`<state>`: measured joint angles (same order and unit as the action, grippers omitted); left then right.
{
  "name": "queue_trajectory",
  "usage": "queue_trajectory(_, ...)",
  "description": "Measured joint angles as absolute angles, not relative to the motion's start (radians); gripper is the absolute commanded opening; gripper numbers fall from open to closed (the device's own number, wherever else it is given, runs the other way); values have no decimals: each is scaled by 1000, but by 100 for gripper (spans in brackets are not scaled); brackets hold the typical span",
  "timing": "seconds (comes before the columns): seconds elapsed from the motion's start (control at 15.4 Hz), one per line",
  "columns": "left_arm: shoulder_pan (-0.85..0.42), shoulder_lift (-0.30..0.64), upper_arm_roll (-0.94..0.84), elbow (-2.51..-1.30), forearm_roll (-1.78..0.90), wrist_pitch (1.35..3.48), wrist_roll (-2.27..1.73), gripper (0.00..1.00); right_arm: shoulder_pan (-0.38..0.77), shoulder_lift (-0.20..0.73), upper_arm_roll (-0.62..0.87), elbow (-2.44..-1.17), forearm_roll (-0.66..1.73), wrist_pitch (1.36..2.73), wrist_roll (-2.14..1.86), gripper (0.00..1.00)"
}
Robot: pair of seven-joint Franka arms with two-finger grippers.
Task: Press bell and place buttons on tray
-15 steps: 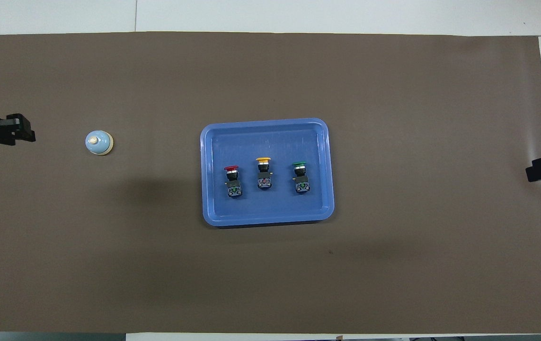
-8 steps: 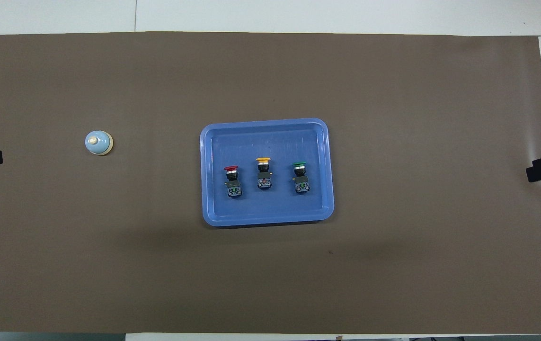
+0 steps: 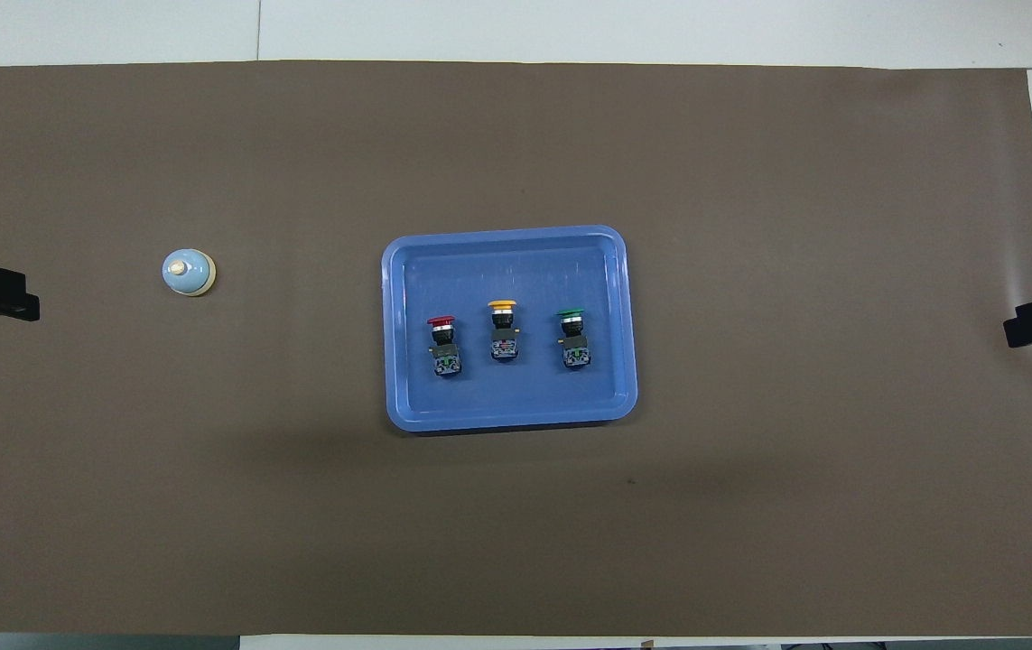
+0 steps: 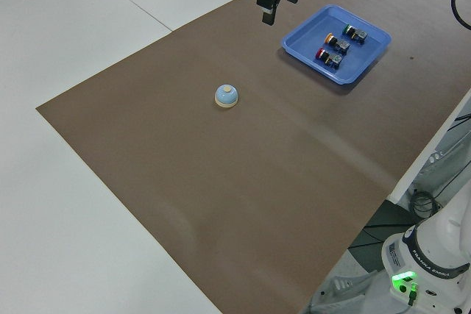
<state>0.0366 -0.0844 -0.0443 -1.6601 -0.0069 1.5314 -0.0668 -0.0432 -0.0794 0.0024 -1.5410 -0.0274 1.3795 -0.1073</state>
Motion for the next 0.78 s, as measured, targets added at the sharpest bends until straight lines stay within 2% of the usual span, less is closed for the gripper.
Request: queue_trajectory(0.78, 6, -88, -47, -1660, -22, 1493, -20, 100, -43, -79, 2, -1541, -27, 1380, -107, 100)
